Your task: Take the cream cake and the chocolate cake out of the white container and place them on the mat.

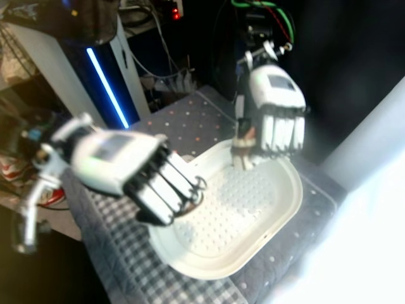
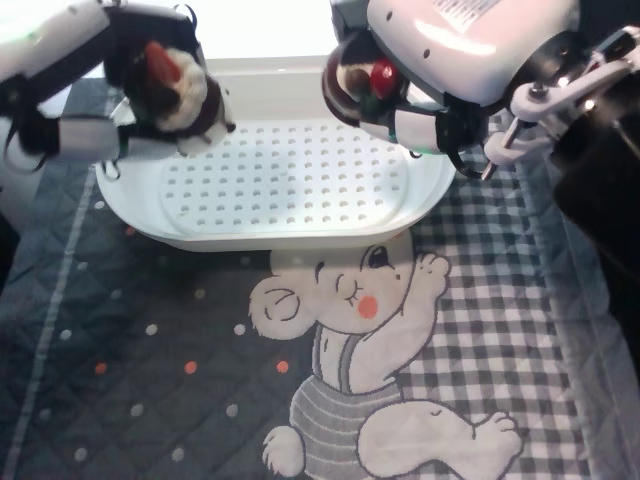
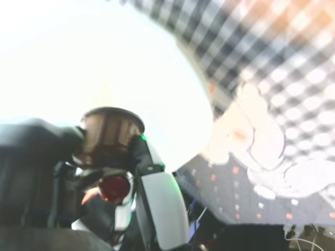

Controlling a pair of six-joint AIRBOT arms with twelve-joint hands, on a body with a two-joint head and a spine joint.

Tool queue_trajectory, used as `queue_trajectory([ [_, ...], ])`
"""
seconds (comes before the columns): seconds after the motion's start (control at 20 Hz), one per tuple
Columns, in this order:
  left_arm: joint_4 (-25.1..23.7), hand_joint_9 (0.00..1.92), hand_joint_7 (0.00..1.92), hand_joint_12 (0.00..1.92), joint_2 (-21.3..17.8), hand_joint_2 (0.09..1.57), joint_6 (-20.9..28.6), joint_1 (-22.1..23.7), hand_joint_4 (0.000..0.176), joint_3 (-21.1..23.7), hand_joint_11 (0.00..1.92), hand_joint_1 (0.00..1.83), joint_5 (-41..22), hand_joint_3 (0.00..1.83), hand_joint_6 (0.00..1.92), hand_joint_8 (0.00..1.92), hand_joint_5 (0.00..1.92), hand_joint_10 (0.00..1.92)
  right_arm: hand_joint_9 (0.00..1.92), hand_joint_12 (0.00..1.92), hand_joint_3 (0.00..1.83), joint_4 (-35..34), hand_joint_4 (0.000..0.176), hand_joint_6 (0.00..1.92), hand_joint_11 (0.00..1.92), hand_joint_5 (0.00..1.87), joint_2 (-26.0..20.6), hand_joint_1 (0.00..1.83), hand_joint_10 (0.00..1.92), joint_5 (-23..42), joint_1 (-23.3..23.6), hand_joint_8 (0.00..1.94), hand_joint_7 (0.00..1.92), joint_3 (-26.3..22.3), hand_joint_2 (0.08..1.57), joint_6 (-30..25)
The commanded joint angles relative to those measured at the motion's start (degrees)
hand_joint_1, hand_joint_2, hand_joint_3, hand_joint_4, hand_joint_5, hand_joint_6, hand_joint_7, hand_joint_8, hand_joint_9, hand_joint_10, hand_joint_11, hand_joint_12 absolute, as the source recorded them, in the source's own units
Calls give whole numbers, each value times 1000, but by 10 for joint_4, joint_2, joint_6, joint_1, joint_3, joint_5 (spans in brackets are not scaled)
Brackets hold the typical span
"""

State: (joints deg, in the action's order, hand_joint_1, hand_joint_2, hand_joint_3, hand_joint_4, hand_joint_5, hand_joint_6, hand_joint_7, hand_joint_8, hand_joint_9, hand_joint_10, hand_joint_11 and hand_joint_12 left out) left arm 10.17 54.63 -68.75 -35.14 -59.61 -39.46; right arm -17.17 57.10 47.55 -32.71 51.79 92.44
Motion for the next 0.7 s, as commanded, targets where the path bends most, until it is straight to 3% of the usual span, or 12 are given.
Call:
queue_trajectory([
  [0.0, -3, 803, 836, 1411, -12, 1194, 3, -5, 0, 8, 641, 1353, -97, 0, 1273, 1210, 723, 1386, 788, 1921, 2, 17, 0, 882, 766, 861, -7, 1226, 1871, 89, 7, 1603, 774, -7, 1213, 3],
  [0.1, -3, 826, 873, 1370, -49, 1176, 3, -48, 0, 51, 668, 1355, -145, 0, 1222, 1159, 762, 1346, 627, 1921, 0, 33, 0, 963, 517, 895, -21, 1238, 1640, 101, -9, 1293, 942, -37, 1159, 3],
  [0.15, -3, 829, 876, 1373, -55, 1174, 3, -57, 0, 60, 694, 1355, -157, 0, 1208, 1158, 769, 1345, 681, 1845, 0, 37, 0, 1034, 550, 902, -25, 1234, 1450, 110, -17, 1072, 1026, -45, 1132, 3],
  [0.2, -3, 816, 841, 1374, -66, 1186, 3, -77, 0, 80, 682, 1349, -176, 0, 1226, 1200, 749, 1375, 743, 1712, 0, 39, 0, 1052, 544, 905, -45, 1248, 1250, 142, -53, 907, 1110, -73, 1108, 3],
  [0.3, -9, 820, 825, 1405, -74, 1191, 3, -92, 0, 101, 689, 1348, -191, 0, 1209, 1223, 739, 1399, 783, 1678, 0, 39, 0, 1039, 594, 913, -64, 1254, 1237, 169, -86, 874, 1130, -98, 1100, 3],
  [0.5, -10, 883, 813, 1313, -104, 1188, 5, -165, 0, 162, 709, 1332, -240, 0, 1246, 1189, 730, 1331, 918, 1527, 0, 43, 0, 936, 655, 984, -82, 1276, 1101, 189, -137, 729, 1218, -148, 1065, 0],
  [0.6, -10, 875, 787, 1236, -105, 1196, 22, -206, 0, 181, 766, 1347, -246, 0, 1283, 1212, 698, 1341, 832, 1537, 0, 43, 0, 902, 638, 994, -85, 1385, 1315, 203, -174, 653, 1209, -167, 1084, -36],
  [0.65, -10, 835, 778, 1286, -105, 1212, 33, -220, 0, 187, 721, 1343, -242, 0, 1311, 1241, 661, 1406, 870, 1564, 0, 43, 0, 726, 690, 1073, -86, 1308, 1266, 212, -188, 848, 1173, -171, 1058, -57],
])
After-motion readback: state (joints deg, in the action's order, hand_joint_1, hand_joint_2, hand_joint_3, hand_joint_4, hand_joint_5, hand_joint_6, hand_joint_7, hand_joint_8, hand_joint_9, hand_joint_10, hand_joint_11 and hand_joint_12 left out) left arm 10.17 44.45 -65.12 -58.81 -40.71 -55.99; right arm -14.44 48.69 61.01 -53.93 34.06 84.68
